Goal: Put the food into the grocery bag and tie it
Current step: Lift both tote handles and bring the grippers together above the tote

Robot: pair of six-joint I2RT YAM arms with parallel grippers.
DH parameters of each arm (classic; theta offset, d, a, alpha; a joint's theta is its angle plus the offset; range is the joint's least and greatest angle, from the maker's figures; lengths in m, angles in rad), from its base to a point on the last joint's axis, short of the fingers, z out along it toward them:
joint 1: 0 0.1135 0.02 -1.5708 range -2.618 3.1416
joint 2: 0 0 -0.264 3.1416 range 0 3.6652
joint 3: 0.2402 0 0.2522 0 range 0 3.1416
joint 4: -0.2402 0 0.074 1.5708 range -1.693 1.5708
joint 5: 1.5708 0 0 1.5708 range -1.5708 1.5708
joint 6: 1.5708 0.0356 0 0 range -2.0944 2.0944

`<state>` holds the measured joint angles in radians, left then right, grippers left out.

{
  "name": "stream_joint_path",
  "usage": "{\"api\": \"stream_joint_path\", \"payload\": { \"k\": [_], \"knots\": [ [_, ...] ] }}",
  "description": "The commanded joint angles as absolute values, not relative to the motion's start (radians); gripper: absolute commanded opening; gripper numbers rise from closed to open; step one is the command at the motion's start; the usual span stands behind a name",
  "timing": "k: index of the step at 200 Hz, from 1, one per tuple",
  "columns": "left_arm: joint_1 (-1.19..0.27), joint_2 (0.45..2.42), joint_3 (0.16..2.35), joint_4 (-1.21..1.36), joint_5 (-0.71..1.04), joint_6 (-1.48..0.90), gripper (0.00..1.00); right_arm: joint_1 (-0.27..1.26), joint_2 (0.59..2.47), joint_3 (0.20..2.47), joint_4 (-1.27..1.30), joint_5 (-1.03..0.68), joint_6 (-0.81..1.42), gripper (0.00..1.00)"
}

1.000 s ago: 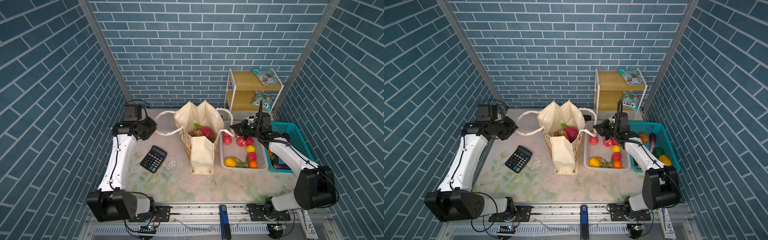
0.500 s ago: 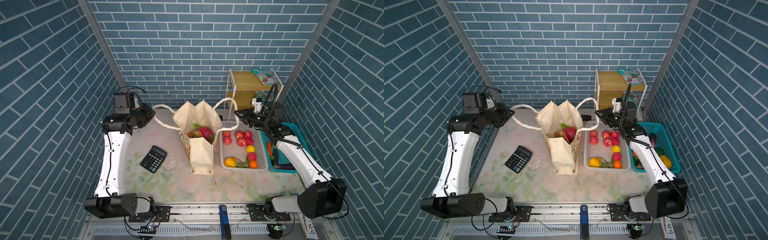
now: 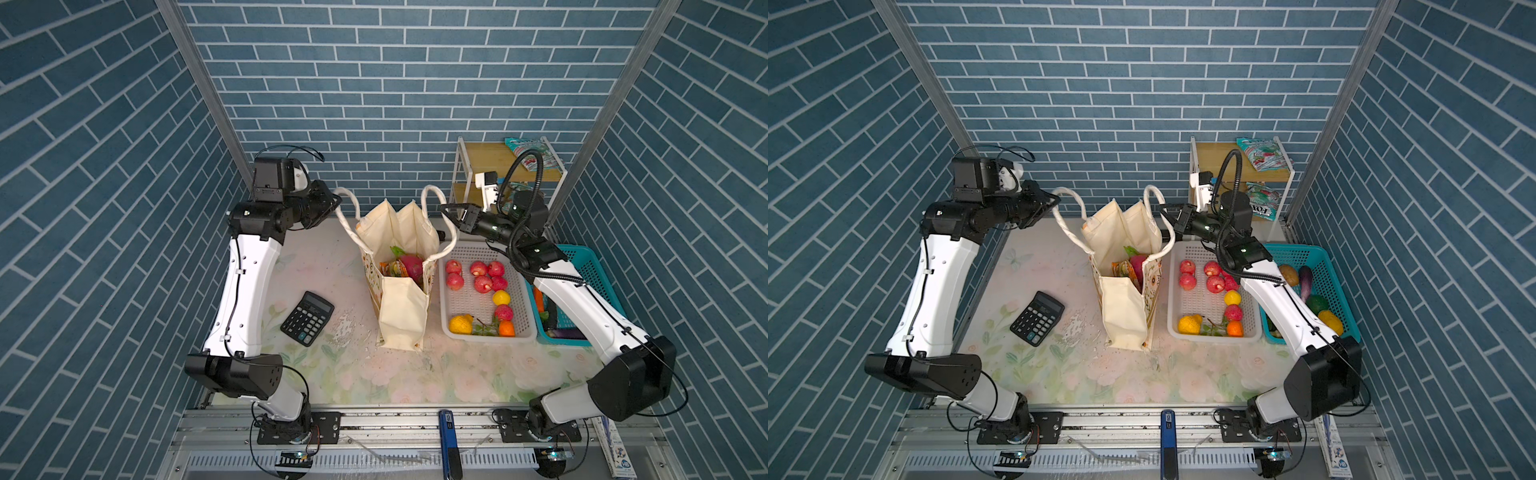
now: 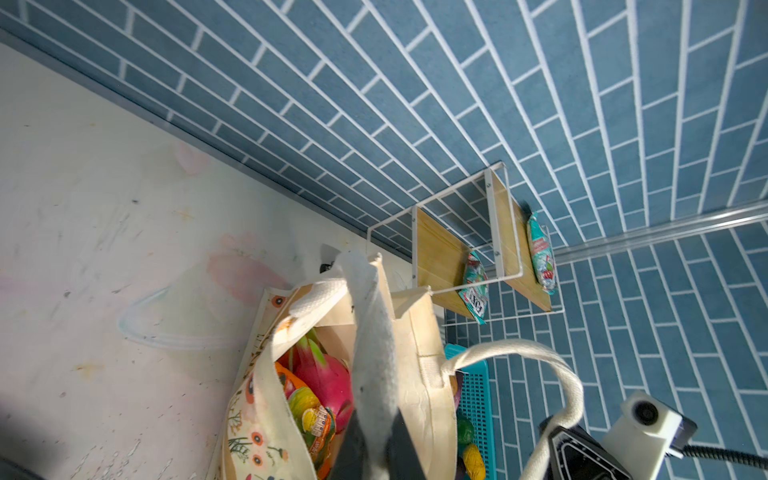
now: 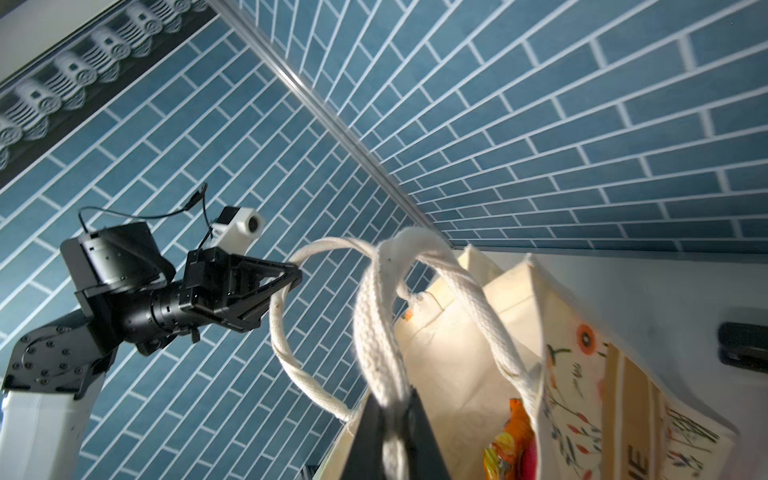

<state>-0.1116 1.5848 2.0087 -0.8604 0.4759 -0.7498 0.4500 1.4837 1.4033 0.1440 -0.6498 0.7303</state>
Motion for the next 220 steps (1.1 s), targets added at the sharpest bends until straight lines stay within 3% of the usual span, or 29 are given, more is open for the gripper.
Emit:
{"api": "stream_joint_path", "payload": {
  "k": [1, 72, 148, 220],
  "knots": [
    [-0.146, 1.608, 2.055, -0.822, 0.505, -0.732, 0.00, 0.504, 1.548, 1.488, 0.215, -0.732, 0.629, 0.00],
    [-0.226, 1.668, 2.091, -0.763, 0.528, -0.742, 0.00, 0.615, 1.748, 1.655, 0.213, -0.830, 0.574, 0.00],
    [-0.303, 1.706, 2.094, -0.715, 0.554, -0.779, 0.00, 0.629, 1.910, 1.741, 0.322, -0.851, 0.606, 0.00],
    [-0.339, 1.693, 2.061, -0.743, 0.588, -0.808, 0.00, 0.628, 2.018, 1.856, 0.428, -0.788, 0.624, 0.00]
  ]
}}
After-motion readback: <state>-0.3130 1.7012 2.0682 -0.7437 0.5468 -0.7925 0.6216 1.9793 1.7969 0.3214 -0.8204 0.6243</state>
